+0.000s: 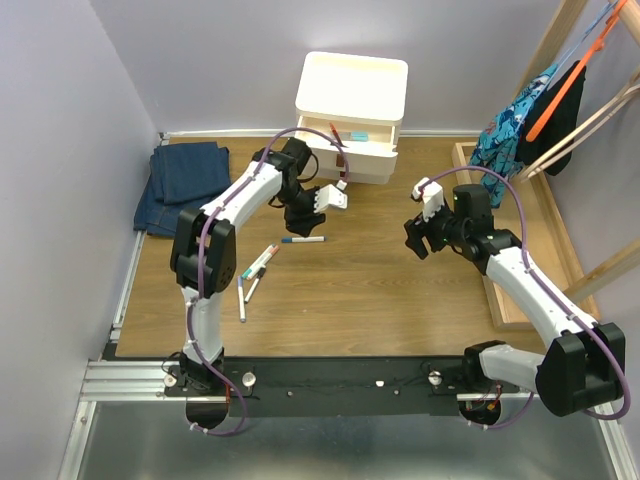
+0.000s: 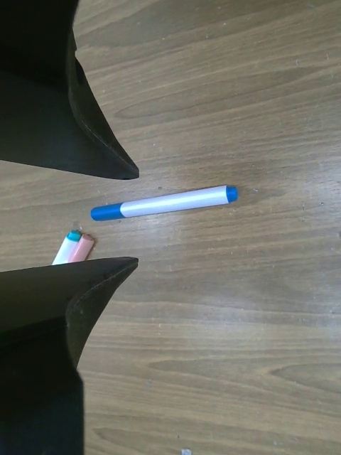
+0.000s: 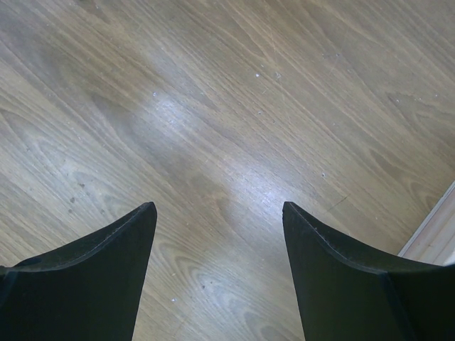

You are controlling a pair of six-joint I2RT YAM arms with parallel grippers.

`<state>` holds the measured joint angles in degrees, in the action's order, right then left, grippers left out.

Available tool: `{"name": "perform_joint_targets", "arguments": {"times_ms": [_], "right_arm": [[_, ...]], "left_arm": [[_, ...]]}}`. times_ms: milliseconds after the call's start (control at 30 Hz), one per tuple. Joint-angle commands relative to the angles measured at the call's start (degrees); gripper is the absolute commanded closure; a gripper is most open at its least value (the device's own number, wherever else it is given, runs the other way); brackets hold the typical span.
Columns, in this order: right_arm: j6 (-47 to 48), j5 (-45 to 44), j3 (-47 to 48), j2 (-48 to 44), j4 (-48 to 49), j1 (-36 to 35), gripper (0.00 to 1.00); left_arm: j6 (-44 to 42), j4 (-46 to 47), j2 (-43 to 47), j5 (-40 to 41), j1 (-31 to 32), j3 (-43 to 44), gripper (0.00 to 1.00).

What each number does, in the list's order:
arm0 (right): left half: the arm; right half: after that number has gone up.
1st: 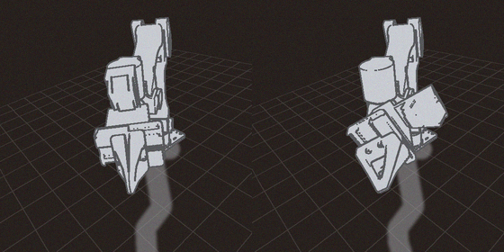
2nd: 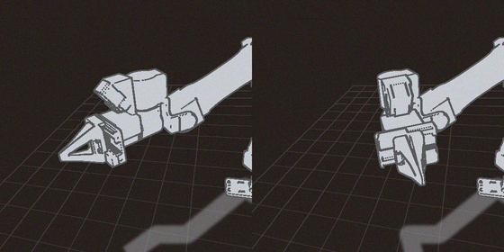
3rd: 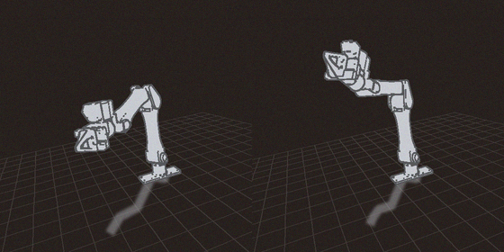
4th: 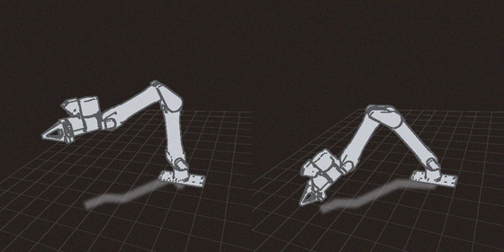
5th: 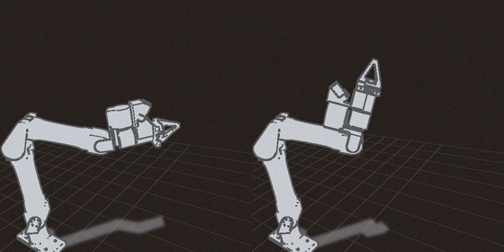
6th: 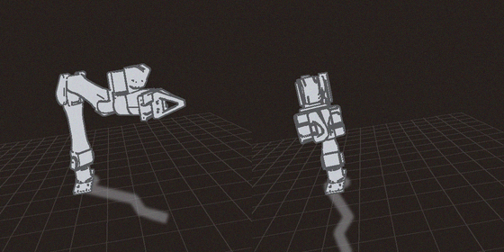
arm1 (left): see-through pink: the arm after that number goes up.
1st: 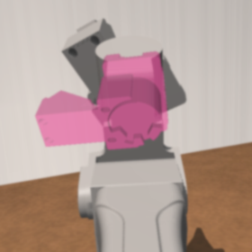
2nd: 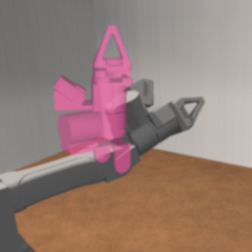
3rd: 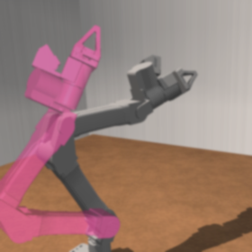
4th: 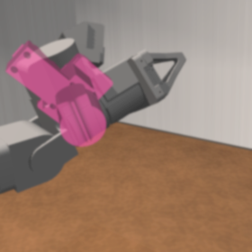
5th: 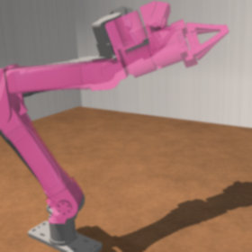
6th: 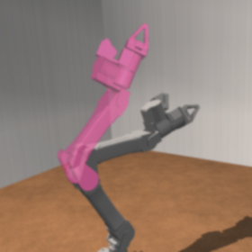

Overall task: Sort the stationery into containers
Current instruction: Pick up the pen from the center of the board.

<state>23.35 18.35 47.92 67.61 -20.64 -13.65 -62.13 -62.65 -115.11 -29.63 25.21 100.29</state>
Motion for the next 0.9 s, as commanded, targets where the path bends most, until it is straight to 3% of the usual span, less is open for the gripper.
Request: {"name": "perform_joint_targets", "arguments": {"times_ms": [0,433,867], "right_arm": [[-0.5,0.8,-0.3,0.0,-0.4,0.6,0.21],[-1.3,1.3,-0.7,0.9,-0.2,1.8,0.21],[-1.3,1.3,-0.5,1.7,0.2,1.8,0.21]], "left_arm": [[-0.2,-0.6,-4.4,1.7,0.1,2.2,0.43],[4.5,3.0,-9.8,4.6,0.1,3.6,0.45],[6.8,5.0,-12.5,7.9,0.1,1.8,0.54]]}}
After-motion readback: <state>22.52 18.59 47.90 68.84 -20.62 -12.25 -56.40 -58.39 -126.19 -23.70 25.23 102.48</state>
